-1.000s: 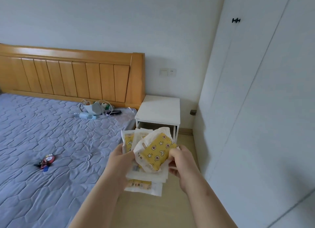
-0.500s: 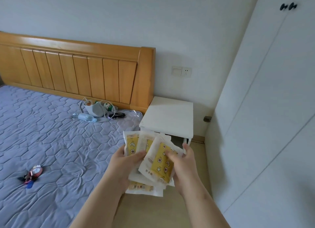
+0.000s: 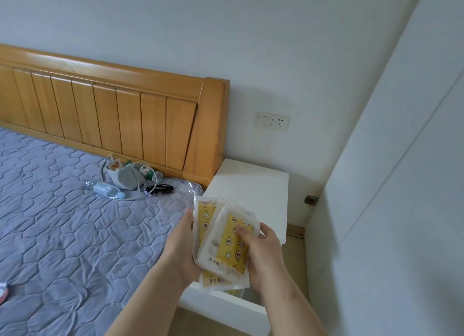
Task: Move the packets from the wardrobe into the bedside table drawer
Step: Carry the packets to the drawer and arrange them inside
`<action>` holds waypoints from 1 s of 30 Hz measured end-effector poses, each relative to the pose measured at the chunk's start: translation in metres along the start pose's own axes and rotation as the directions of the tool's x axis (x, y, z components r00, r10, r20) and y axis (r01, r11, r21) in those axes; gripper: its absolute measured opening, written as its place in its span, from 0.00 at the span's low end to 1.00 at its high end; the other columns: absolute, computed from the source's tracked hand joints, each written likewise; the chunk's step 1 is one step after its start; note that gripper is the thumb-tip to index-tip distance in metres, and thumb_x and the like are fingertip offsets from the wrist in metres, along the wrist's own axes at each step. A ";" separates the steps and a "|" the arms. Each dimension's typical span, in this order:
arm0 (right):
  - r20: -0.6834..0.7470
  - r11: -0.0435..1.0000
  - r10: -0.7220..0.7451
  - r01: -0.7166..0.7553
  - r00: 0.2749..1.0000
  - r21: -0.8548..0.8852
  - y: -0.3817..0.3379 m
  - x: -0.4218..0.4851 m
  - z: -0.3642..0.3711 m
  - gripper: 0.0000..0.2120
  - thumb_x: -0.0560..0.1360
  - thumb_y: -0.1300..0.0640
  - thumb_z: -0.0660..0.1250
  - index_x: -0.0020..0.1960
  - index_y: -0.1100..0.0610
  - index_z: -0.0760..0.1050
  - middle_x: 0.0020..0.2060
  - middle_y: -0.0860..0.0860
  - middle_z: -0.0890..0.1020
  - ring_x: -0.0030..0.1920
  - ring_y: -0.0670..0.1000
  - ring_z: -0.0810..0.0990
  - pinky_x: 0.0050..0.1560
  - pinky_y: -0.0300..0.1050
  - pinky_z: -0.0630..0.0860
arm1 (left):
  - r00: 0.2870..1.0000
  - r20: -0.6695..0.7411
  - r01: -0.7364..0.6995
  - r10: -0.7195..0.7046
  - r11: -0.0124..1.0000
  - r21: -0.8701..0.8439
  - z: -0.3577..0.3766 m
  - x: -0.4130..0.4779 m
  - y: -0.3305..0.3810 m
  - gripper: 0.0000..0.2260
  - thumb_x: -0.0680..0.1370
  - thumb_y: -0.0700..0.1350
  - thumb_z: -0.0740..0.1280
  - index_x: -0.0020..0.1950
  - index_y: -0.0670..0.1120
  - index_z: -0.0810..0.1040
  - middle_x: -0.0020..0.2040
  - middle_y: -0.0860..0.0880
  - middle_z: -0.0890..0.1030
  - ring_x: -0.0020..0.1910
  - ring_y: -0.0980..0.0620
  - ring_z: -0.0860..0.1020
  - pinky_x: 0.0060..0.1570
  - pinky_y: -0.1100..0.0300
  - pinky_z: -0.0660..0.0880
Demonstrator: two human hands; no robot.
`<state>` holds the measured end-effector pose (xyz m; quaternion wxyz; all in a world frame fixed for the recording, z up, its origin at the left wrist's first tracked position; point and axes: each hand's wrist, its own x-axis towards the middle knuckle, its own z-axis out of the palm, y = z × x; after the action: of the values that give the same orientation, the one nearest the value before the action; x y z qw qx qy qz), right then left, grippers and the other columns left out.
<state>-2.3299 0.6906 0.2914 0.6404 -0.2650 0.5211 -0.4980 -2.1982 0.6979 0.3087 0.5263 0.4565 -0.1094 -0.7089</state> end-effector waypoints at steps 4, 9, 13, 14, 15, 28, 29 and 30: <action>-0.019 1.000 -0.022 0.022 1.000 -0.023 -0.015 0.016 0.013 0.11 0.73 0.64 0.70 0.54 0.60 0.76 0.46 0.56 0.84 0.45 0.56 0.84 0.44 0.53 0.81 | 0.999 0.042 -0.031 0.026 0.992 0.125 0.009 0.017 0.019 0.17 0.83 0.50 0.55 0.53 0.41 0.79 0.41 0.39 0.84 0.37 0.40 0.83 0.38 0.46 0.76; -0.050 0.984 -0.148 0.142 0.988 -0.112 -0.025 0.028 0.020 0.09 0.73 0.61 0.71 0.52 0.53 0.76 0.46 0.52 0.84 0.45 0.53 0.84 0.46 0.52 0.81 | 0.989 0.128 -0.103 0.072 0.961 0.258 0.022 0.031 0.031 0.12 0.81 0.47 0.59 0.53 0.42 0.79 0.44 0.38 0.84 0.39 0.39 0.83 0.36 0.47 0.79; -0.066 0.981 -0.172 0.164 0.983 -0.104 -0.023 0.033 0.019 0.11 0.73 0.60 0.71 0.53 0.51 0.74 0.48 0.51 0.83 0.47 0.54 0.83 0.51 0.57 0.80 | 0.993 0.113 -0.009 -0.023 0.961 0.276 0.029 0.039 0.033 0.21 0.81 0.55 0.55 0.53 0.41 0.79 0.39 0.38 0.84 0.36 0.39 0.83 0.37 0.47 0.76; -0.060 0.981 -0.172 0.166 0.983 -0.098 -0.023 0.033 0.019 0.11 0.73 0.60 0.71 0.53 0.51 0.74 0.48 0.51 0.83 0.47 0.54 0.83 0.50 0.56 0.80 | 0.996 0.092 -0.010 -0.015 0.964 0.264 0.030 0.042 0.033 0.21 0.82 0.55 0.54 0.54 0.41 0.79 0.37 0.39 0.84 0.37 0.39 0.82 0.36 0.47 0.76; -0.053 0.980 -0.177 0.171 0.983 -0.103 -0.022 0.034 0.020 0.10 0.74 0.59 0.70 0.53 0.50 0.74 0.48 0.51 0.83 0.47 0.54 0.83 0.50 0.55 0.81 | 0.998 0.060 -0.017 0.001 0.967 0.254 0.030 0.045 0.033 0.20 0.82 0.55 0.55 0.53 0.41 0.79 0.36 0.39 0.84 0.37 0.39 0.81 0.36 0.47 0.77; -0.083 1.000 0.020 -0.018 0.996 0.024 -0.009 0.050 -0.025 0.11 0.72 0.58 0.72 0.54 0.59 0.77 0.45 0.57 0.85 0.44 0.57 0.84 0.41 0.53 0.81 | 0.999 0.014 -0.040 0.038 0.966 0.256 0.026 0.080 0.000 0.06 0.77 0.38 0.66 0.51 0.40 0.81 0.44 0.38 0.84 0.37 0.42 0.82 0.33 0.51 0.79; -0.095 0.999 0.029 -0.026 0.995 0.039 -0.008 0.051 -0.032 0.11 0.73 0.59 0.71 0.54 0.59 0.77 0.45 0.58 0.85 0.43 0.57 0.84 0.38 0.51 0.81 | 0.999 0.016 -0.040 0.037 0.962 0.269 0.027 0.084 -0.007 0.05 0.77 0.36 0.66 0.50 0.41 0.81 0.42 0.39 0.84 0.34 0.43 0.82 0.31 0.52 0.79; -0.104 0.998 0.037 -0.032 0.994 0.052 -0.008 0.052 -0.039 0.11 0.73 0.59 0.71 0.54 0.60 0.77 0.45 0.58 0.84 0.43 0.57 0.84 0.37 0.50 0.81 | 0.999 0.011 -0.041 0.040 0.957 0.287 0.029 0.087 -0.013 0.06 0.77 0.34 0.65 0.49 0.42 0.80 0.38 0.40 0.84 0.31 0.45 0.82 0.28 0.55 0.78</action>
<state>-2.3712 0.6473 0.2648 0.6272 -0.2134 0.5458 -0.5130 -2.2310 0.6206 0.2703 0.4685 0.5241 -0.2217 -0.6757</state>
